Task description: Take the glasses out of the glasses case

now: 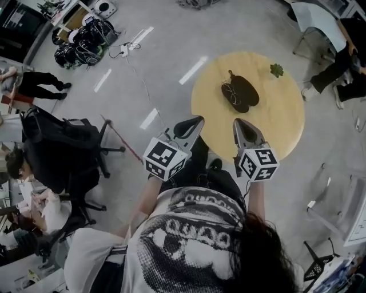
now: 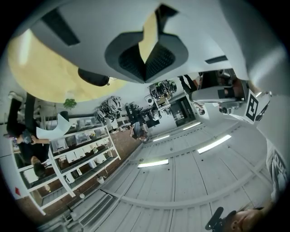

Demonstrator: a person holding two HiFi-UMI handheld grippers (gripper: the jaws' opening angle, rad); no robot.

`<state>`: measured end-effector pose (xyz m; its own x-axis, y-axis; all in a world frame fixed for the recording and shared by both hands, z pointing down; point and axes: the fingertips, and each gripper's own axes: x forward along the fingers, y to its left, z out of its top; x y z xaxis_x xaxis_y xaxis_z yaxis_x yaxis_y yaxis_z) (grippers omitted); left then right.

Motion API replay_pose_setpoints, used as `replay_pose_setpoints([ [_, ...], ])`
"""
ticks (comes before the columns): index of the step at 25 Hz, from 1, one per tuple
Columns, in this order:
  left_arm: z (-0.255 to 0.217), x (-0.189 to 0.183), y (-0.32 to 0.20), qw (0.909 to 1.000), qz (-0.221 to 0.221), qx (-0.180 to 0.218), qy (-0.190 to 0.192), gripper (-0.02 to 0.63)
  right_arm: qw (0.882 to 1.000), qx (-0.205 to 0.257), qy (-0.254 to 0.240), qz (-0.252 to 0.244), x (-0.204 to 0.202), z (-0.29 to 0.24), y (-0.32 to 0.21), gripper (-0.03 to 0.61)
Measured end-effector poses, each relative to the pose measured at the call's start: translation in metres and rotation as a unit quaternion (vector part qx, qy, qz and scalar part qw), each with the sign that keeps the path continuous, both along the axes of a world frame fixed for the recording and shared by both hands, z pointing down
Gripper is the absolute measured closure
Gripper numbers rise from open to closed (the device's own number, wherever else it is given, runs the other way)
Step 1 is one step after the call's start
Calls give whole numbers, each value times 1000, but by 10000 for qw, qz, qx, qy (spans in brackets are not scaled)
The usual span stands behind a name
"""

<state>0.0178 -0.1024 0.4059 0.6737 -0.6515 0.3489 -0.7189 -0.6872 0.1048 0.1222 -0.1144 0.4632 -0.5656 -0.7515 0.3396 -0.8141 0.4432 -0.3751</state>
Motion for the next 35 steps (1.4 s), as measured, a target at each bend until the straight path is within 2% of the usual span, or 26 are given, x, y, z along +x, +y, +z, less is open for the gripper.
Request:
replay_pose_setpoints([
  [5, 13, 12, -39, 9988, 482, -2, -118, 600, 9998, -147, 106, 116, 6, 21, -35, 581],
  [10, 24, 8, -80, 9961, 861, -23, -189, 598, 9987, -327, 396, -27, 1, 44, -75, 581],
  [15, 38, -2, -114, 9937, 1087, -213, -193, 598, 9945, -524, 781, -456, 0, 71, -115, 581],
  [21, 48, 2, -146, 9885, 1468, -337, -132, 598, 9797, -791, 1411, -1186, 5, 105, -150, 559],
  [24, 53, 5, -155, 9855, 1650, -375, -151, 598, 9647, -866, 1811, -1705, 5, 121, -162, 548],
  [29, 65, 6, -170, 9810, 1873, -461, -208, 598, 9292, -985, 2321, -2701, -1, 145, -177, 513],
  [33, 73, 4, -176, 9782, 2001, -505, -215, 598, 8909, -1041, 2650, -3539, -10, 163, -180, 459],
  [35, 77, 2, -180, 9781, 2002, -544, -196, 598, 8703, -1079, 2791, -3912, -12, 169, -181, 405],
])
